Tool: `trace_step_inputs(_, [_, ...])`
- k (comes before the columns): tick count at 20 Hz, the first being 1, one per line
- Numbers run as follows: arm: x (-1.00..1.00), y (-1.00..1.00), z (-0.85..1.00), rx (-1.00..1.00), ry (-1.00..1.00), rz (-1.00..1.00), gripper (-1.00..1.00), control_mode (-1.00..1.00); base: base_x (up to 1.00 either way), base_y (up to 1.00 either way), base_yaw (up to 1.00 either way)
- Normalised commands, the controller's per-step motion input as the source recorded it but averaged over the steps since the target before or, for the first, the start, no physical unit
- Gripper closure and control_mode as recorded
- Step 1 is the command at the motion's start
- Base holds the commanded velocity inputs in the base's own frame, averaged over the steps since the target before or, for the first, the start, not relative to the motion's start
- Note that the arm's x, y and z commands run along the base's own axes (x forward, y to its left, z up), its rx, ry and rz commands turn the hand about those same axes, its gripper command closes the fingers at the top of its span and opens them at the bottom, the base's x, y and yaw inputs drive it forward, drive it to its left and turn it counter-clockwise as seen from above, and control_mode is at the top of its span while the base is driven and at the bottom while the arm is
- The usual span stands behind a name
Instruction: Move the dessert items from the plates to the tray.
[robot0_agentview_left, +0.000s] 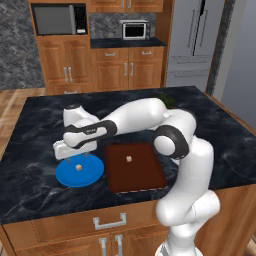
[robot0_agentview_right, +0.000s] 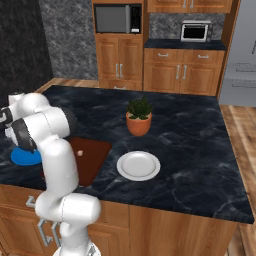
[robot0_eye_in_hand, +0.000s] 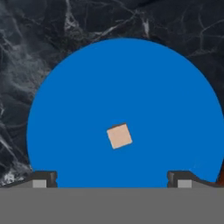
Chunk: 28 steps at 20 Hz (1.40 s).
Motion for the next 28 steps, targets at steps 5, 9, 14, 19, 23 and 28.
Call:
trace_step_inputs(5, [0.07,0.0,-0.49,0.0,0.03,0.0,-1.0,-1.0,0.0,0.0,0.0])
trace_step_inputs(9, [0.08,0.0,-0.31,0.0,0.02,0.0,-1.0,-1.0,0.0,0.0,0.0])
trace_step_inputs(14, [0.14,0.0,-0.13,0.0,0.02,0.0,-1.0,-1.0,0.0,0.0,0.0])
trace_step_inputs(19, [0.17,0.0,-0.03,0.0,0.01,0.0,-1.0,-1.0,0.0,0.0,0.0])
trace_step_inputs(23, [-0.05,0.0,0.0,0.0,0.0,0.0,-1.0,-1.0,0.0,0.0,0.0])
trace_step_inputs(28, [-0.16,0.0,-0.01,0.0,0.0,0.0,-1.0,-1.0,0.0,0.0,0.0])
